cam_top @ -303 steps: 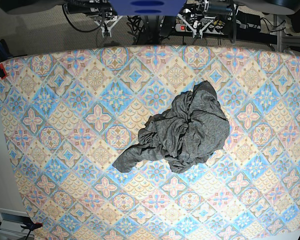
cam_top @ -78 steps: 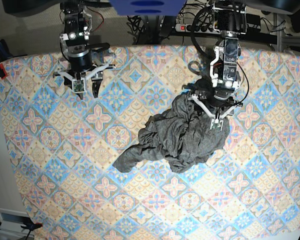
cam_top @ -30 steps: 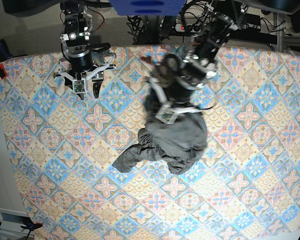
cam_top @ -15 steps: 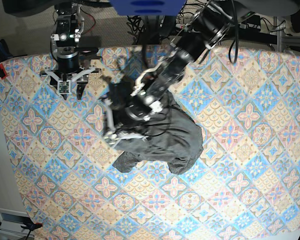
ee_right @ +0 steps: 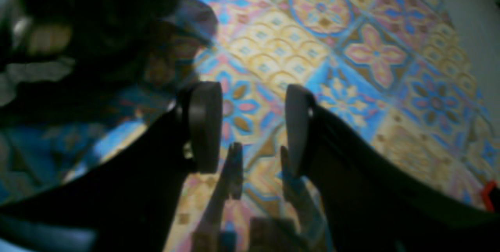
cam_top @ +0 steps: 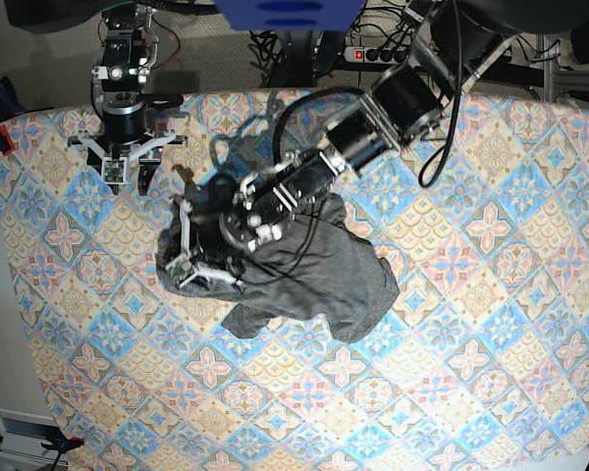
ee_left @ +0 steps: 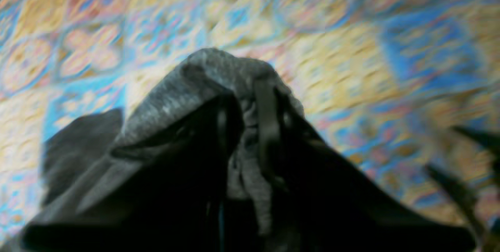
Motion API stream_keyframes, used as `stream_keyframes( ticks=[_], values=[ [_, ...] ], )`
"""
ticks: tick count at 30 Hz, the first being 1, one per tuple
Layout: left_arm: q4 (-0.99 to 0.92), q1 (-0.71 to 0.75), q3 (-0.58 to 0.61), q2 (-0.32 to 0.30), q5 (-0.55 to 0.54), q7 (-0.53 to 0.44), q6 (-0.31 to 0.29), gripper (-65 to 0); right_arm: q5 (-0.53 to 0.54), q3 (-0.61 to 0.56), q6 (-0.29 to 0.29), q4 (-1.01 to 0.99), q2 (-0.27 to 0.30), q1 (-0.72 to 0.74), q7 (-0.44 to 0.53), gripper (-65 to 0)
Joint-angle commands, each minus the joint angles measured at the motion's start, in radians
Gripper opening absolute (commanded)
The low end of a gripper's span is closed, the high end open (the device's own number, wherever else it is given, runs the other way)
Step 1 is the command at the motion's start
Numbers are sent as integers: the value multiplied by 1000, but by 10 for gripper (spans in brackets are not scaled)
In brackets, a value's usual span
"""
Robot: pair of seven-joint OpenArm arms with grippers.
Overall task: Layout the t-shirt on the table in an organized manner, then fold the t-shirt properly
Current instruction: 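Lift the shirt with the left gripper, shake it out, release it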
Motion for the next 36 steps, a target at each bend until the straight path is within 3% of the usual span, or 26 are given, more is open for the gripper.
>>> stream_keyframes(
  ticks=[1, 5, 12, 17, 28, 36],
  values=[
    [15, 1, -4, 10, 0, -57, 4, -527, -3, 3, -1, 17, 4, 2, 27, -399],
    [15, 64, -1, 10, 20, -182, 4, -451, -3, 1, -1, 17, 4, 2, 27, -399],
    [98, 126, -4, 10, 97, -186, 4, -351, -3, 0, -1, 17, 4, 2, 27, -399],
    [364, 206, -25, -100, 97, -185, 4, -329, -3, 3, -1, 17, 4, 2, 27, -399],
    [695, 539, -364, -336, 97, -185, 4, -329, -3, -5, -1, 18, 2, 0, 28, -399],
    [833, 785, -631, -416, 97, -185, 4, -329, -4, -142, 1, 18, 7, -4, 28, -399]
  ],
)
